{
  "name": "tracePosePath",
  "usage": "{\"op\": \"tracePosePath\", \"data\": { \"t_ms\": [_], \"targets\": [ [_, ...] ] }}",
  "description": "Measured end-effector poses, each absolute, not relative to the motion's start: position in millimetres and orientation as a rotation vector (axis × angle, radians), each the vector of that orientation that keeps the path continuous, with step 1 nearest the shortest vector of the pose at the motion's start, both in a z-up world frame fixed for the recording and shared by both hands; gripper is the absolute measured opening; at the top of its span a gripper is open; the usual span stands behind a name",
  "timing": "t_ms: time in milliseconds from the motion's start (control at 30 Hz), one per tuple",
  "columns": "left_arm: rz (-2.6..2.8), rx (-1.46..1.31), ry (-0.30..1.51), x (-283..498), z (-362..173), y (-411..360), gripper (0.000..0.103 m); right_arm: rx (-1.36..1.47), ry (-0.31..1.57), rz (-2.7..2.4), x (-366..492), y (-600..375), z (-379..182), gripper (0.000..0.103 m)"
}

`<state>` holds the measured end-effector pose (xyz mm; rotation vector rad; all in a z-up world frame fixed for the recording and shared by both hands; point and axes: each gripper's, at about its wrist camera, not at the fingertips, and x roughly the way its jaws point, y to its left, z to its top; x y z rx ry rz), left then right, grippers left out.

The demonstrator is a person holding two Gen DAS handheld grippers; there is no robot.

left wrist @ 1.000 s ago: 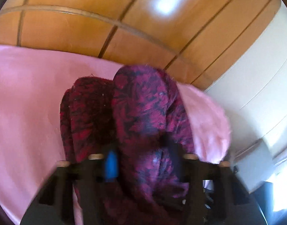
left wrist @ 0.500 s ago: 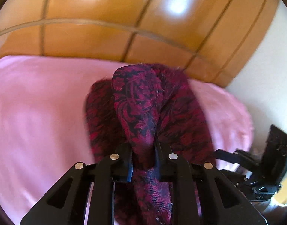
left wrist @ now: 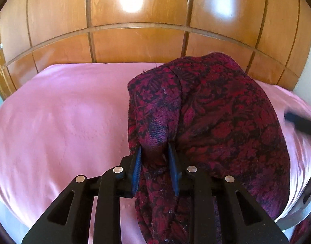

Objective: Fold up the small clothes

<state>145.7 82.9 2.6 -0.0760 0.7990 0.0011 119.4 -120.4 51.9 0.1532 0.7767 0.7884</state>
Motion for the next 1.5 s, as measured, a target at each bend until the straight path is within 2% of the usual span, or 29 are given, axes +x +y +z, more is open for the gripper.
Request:
{"op": "tracePosePath", "data": {
  "t_ms": [133, 267, 367, 400, 433, 533, 600, 767, 900, 1100, 1433, 1467, 1500],
  "targets": [
    [0.020, -0.092, 0.791, 142, 6, 85, 0.023, 0.124, 0.815, 0.687, 173, -103, 62, 0.057],
    [0.042, -0.082, 0.785, 138, 4, 84, 0.023, 0.013, 0.951, 0.623, 220, -60, 26, 0.060],
    [0.047, -0.094, 0.779, 138, 5, 84, 0.023, -0.037, 0.946, 0.590, 219, -54, 18, 0.061],
    [0.048, -0.100, 0.775, 136, 5, 85, 0.028, -0.008, 0.936, 0.599, 217, -59, 21, 0.062],
    [0.060, -0.096, 0.773, 137, 6, 85, 0.037, 0.011, 0.926, 0.609, 215, -58, 23, 0.064],
    [0.072, -0.109, 0.761, 134, 6, 89, 0.050, 0.054, 0.896, 0.629, 215, -64, 20, 0.072],
    [0.082, -0.119, 0.755, 131, 6, 91, 0.055, 0.086, 0.880, 0.644, 210, -70, 24, 0.083],
    [0.090, -0.106, 0.760, 130, 6, 90, 0.055, 0.217, 0.845, 0.678, 210, -90, 40, 0.101],
    [0.082, -0.098, 0.776, 131, 1, 90, 0.055, 0.340, 0.887, 0.732, 206, -123, 32, 0.101],
    [-0.023, -0.135, 0.780, 135, -18, 111, 0.055, 0.531, 1.050, 0.889, 201, -156, -30, 0.101],
    [-0.244, -0.428, 0.786, 148, -47, 157, 0.055, 0.568, 1.104, 1.075, 225, -114, -48, 0.101],
    [-0.273, -0.463, 0.780, 149, -50, 159, 0.054, 0.575, 1.105, 1.086, 226, -114, -48, 0.101],
    [-0.304, -0.496, 0.772, 150, -52, 160, 0.045, 0.583, 1.104, 1.083, 226, -114, -48, 0.093]
  ]
}}
